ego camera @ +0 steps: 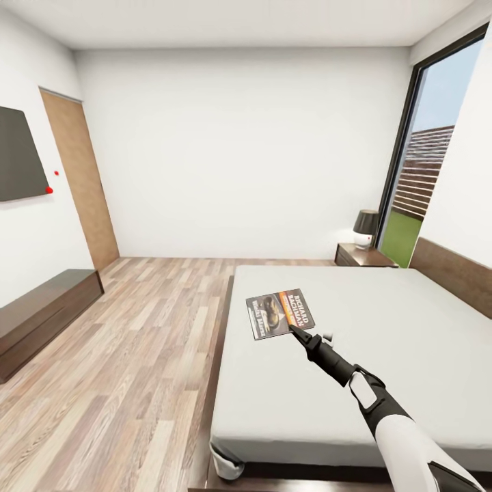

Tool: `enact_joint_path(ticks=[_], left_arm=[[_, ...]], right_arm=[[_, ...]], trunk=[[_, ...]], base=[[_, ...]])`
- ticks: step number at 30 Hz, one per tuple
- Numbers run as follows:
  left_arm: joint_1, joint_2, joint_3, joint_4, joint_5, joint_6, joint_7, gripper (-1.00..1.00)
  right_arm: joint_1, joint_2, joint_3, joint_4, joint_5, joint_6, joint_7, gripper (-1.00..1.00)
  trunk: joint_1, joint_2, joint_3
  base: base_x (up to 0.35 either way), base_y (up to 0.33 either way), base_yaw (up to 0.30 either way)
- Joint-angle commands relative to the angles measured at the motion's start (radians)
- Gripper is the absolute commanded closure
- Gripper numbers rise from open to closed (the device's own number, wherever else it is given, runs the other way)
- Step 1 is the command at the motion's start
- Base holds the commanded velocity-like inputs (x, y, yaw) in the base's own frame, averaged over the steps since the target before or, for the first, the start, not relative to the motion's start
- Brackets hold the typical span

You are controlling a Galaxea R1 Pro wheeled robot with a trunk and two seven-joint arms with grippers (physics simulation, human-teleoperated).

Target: In the bedroom, move the book from the bed onto either nightstand, and place the two sandals side by side next to the bed.

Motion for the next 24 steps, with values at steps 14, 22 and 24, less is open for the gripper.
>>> enact_joint_path(ticks=[14,22,24], left_arm=[[0.000,-0.013,-0.011,0.001,0.004,-0.003,0.005,-1.00],[-0.001,-0.026,-0.012,0.001,0.003,-0.003,0.010,-1.00],[-0.001,-0.028,-0.011,0.001,0.003,-0.003,0.011,-1.00]], right_arm=[[0.000,0.002,-0.003,0.012,-0.003,0.007,0.001,1.00],[0.000,-0.001,-0.003,0.022,-0.004,0.008,0.002,1.00],[0.000,-0.001,-0.003,0.024,-0.003,0.008,0.002,1.00]], trunk=[[0.000,0.000,0.004],[0.000,0.000,0.005],[0.000,0.000,0.006]], base=[[0.000,0.000,0.000],[0.000,0.000,0.036],[0.000,0.000,0.087]])
